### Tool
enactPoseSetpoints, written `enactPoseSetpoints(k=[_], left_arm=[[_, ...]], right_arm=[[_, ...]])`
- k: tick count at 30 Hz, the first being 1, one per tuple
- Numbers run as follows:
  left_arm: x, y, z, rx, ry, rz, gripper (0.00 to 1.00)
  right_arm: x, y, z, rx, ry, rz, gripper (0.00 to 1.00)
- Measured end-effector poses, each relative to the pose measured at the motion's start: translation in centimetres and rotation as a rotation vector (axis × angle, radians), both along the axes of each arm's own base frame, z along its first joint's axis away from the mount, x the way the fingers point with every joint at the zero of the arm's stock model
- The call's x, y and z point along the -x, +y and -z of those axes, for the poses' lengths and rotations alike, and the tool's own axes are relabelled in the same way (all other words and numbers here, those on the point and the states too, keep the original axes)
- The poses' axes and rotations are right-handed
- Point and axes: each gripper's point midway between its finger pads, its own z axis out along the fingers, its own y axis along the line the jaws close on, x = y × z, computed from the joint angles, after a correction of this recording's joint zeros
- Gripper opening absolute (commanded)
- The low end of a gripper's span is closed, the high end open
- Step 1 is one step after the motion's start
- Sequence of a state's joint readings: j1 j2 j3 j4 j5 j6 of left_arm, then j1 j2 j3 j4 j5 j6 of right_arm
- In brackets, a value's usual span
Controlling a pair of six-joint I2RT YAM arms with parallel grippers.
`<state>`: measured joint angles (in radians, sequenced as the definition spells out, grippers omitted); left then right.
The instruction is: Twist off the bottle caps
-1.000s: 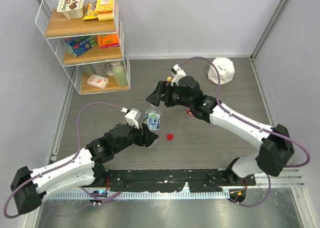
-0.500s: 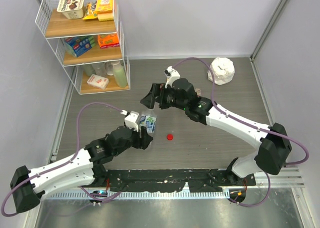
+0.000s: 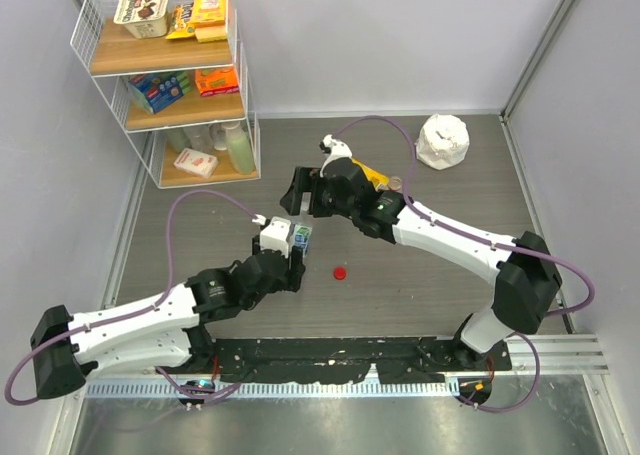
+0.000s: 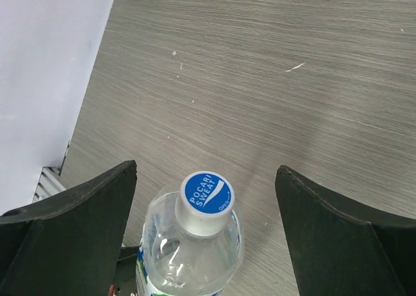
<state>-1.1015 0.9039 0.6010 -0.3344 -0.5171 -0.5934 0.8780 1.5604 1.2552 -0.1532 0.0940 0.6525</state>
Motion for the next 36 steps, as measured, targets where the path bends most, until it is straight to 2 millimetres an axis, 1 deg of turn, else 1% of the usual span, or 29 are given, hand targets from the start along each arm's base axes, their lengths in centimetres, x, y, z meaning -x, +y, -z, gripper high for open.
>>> enactPoseSetpoints(k=[4, 6, 9, 12, 16, 18, 22, 28, 31, 36], left_arm=[[-0.1, 0.2, 0.1, -0.025, -0.011, -0.018, 0.07], [-0.1, 0.2, 0.0, -0.027, -0.016, -0.026, 0.07], [-0.3, 0.3, -0.3, -0.024, -0.024, -0.037, 0.06], [-0.3, 0.2, -0.4, -0.018, -0.026, -0.042, 0.04], [-0.1, 0.0, -0.3, -0.014, -0.024, -0.037, 0.04], [0.0, -0.1, -0.4, -0.012, -0.023, -0.034, 0.04], [0.2, -0.2, -0.4, -0.007, -0.021, -0.030, 0.04], [0.1, -0.2, -0.4, 0.002, -0.020, -0.043, 0.04], [0.1, -0.2, -0.4, 0.005, -0.019, -0.045, 0.04], [0.1, -0.2, -0.4, 0.004, -0.019, -0.045, 0.04]], right_arm=[[-0.2, -0.3, 0.2, 0.009, 0.001, 0.021, 0.85], [-0.3, -0.3, 0.2, 0.008, 0.001, 0.027, 0.74], [-0.3, -0.3, 0.4, 0.007, 0.006, 0.031, 0.71], [-0.3, -0.3, 0.5, 0.004, 0.010, 0.032, 0.66], [-0.2, -0.2, 0.4, -0.007, 0.016, 0.036, 0.63], [-0.2, -0.3, 0.4, -0.013, 0.015, 0.037, 0.58], [0.1, -0.6, 0.2, -0.023, 0.012, 0.039, 0.57], [0.3, -0.9, -0.8, -0.046, -0.005, 0.041, 0.56], [0.3, -0.9, -0.7, -0.048, -0.006, 0.041, 0.54], [0.4, -0.9, -0.6, -0.049, -0.004, 0.040, 0.54]])
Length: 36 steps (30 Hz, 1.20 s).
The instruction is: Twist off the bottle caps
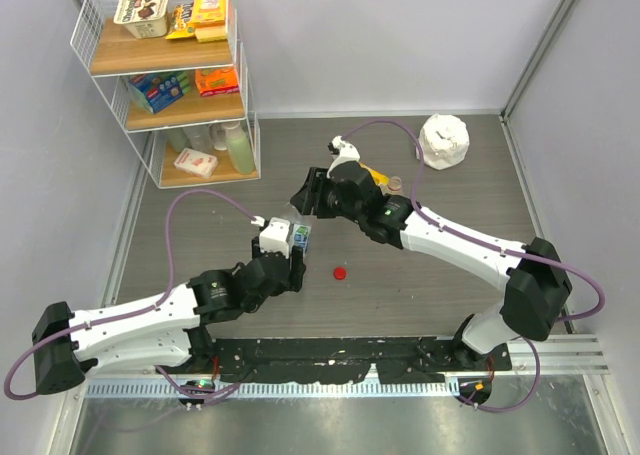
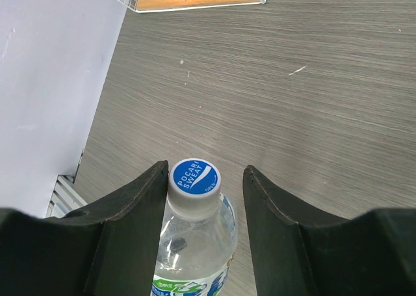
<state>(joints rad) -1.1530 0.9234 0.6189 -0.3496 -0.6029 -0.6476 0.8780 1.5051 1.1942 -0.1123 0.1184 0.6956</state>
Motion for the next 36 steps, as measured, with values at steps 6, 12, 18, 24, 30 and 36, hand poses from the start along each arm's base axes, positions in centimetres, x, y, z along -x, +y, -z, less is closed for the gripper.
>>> enactPoseSetpoints(k=[6, 12, 18, 24, 30, 36], left_arm=[[0.0, 0.0, 0.2, -0.007, 0.001, 0.002, 0.04], [0.0, 0.0, 0.4, -0.018, 0.002, -0.003, 0.05], [-0.1, 0.1, 0.4, -0.023, 0.000, -0.008, 0.05], [0.0, 0.4, 0.4, -0.028, 0.000, -0.009, 0.05], [0.1, 0.5, 0.4, -0.029, 0.001, -0.009, 0.05], [0.1, 0.5, 0.4, -0.028, 0.001, -0.008, 0.05]], right_arm=[[0.1, 0.2, -0.1, -0.012, 0.003, -0.005, 0.53], [0.0, 0.3, -0.3, -0.025, 0.002, -0.007, 0.30], [0.1, 0.4, -0.3, -0.028, 0.005, -0.014, 0.40], [0.3, 0.9, 0.1, -0.032, 0.017, -0.038, 0.50], [0.7, 1.4, 0.9, -0.027, 0.040, -0.068, 0.52], [0.6, 1.6, 0.6, -0.040, 0.032, -0.074, 0.51]])
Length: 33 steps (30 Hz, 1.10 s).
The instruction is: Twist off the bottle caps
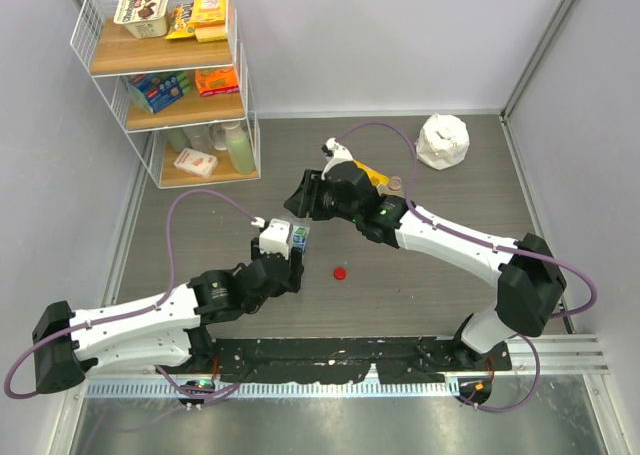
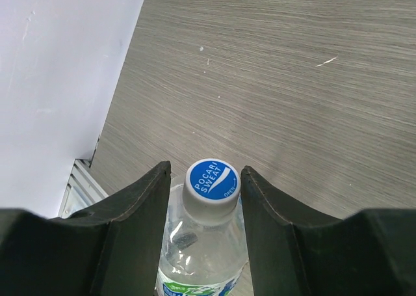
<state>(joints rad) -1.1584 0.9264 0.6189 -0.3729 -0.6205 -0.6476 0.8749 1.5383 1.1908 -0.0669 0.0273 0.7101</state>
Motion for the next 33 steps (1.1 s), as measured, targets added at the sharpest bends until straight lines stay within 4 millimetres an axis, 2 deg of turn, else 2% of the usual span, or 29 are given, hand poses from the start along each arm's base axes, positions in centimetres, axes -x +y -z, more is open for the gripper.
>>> enactPoseSetpoints(k=[3, 7, 9, 10, 11, 13, 15, 24, 33], left_arm=[[0.0, 0.0, 0.0, 0.000, 0.000, 0.000, 0.05], [0.0, 0.0, 0.0, 0.000, 0.000, 0.000, 0.05], [0.0, 0.0, 0.0, 0.002, 0.000, -0.002, 0.05], [0.0, 0.0, 0.0, 0.002, -0.001, -0.004, 0.05], [0.0, 0.0, 0.0, 0.002, -0.001, -0.005, 0.05], [-0.1, 0.0, 0.0, 0.002, -0.002, -0.006, 0.05], [-0.1, 0.1, 0.0, 0.002, -0.002, -0.006, 0.05], [0.2, 0.1, 0.2, -0.010, 0.008, 0.004, 0.05], [1.4, -1.3, -0.4, 0.050, 0.031, 0.102, 0.05]], right_arm=[[-0.1, 0.1, -0.1, -0.005, -0.004, 0.000, 0.50], [-0.1, 0.0, -0.1, -0.005, -0.004, 0.001, 0.43], [-0.2, 0.0, -0.1, -0.005, -0.004, 0.003, 0.36], [-0.2, 0.0, -0.2, -0.006, -0.003, 0.005, 0.28], [-0.2, 0.0, -0.2, -0.010, 0.000, 0.008, 0.24], [-0.2, 0.0, -0.2, -0.013, 0.003, 0.010, 0.10], [-0.2, 0.0, -0.2, -0.013, 0.003, 0.009, 0.03], [0.1, 0.0, 0.2, -0.060, -0.023, -0.022, 0.02], [1.3, -1.8, -0.5, -0.214, -0.073, -0.121, 0.02]])
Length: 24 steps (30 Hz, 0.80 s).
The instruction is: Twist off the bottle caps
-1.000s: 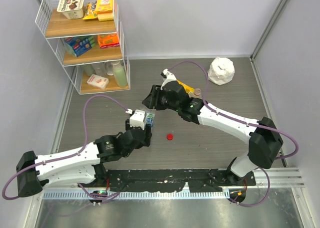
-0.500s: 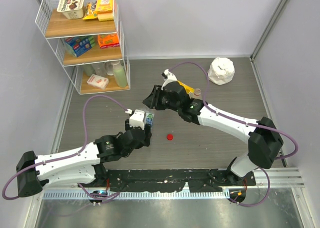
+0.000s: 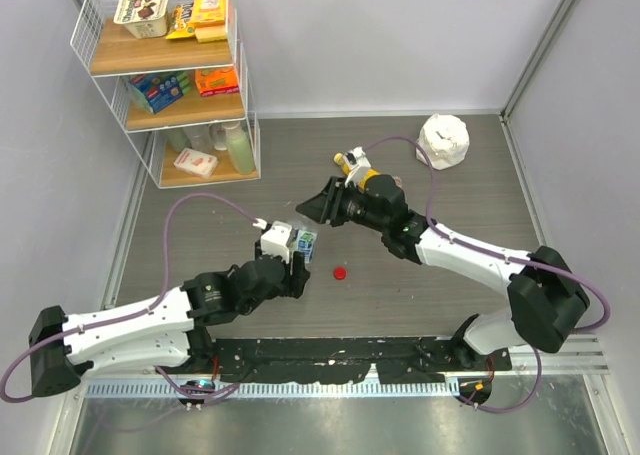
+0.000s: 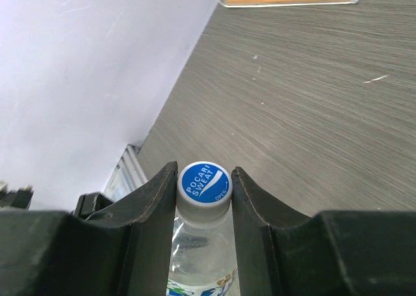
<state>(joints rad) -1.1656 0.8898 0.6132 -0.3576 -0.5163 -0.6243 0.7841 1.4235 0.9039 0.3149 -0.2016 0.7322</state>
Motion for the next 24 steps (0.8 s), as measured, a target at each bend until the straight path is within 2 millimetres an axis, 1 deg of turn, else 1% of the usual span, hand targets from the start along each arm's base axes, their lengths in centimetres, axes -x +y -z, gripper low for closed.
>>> enactPoseSetpoints(k=[4, 7, 13, 17, 20, 21, 22, 23, 24], left_arm=[[0.9, -0.9, -0.6, 0.076, -0.001, 0.074, 0.05], [1.7, -1.6, -1.4, 0.151, -0.008, 0.137, 0.00], [3.3, -2.8, -3.8, 0.308, -0.044, 0.249, 0.00], [3.8, -3.0, -5.0, 0.371, -0.069, 0.285, 0.00], [3.8, -3.2, -5.3, 0.382, -0.074, 0.289, 0.00], [3.8, -3.3, -5.2, 0.382, -0.074, 0.289, 0.00], [3.7, -3.4, -5.2, 0.380, -0.073, 0.287, 0.00], [3.6, -3.5, -5.0, 0.375, -0.071, 0.285, 0.00], [3.5, -3.6, -4.8, 0.369, -0.067, 0.282, 0.00]], right_arm=[[1.0, -0.9, -0.8, -0.078, -0.031, -0.066, 0.02], [1.9, -1.5, -1.8, -0.129, -0.058, -0.112, 0.02], [3.9, -2.5, -5.0, -0.241, -0.155, -0.188, 0.02], [4.6, -2.6, -6.7, -0.286, -0.206, -0.223, 0.02], [4.6, -2.6, -7.1, -0.300, -0.214, -0.226, 0.03], [4.6, -2.7, -7.2, -0.303, -0.213, -0.223, 0.06], [4.4, -2.8, -7.2, -0.305, -0.212, -0.220, 0.17], [4.4, -2.9, -7.1, -0.304, -0.210, -0.218, 0.24], [4.3, -2.9, -7.0, -0.303, -0.204, -0.215, 0.37]])
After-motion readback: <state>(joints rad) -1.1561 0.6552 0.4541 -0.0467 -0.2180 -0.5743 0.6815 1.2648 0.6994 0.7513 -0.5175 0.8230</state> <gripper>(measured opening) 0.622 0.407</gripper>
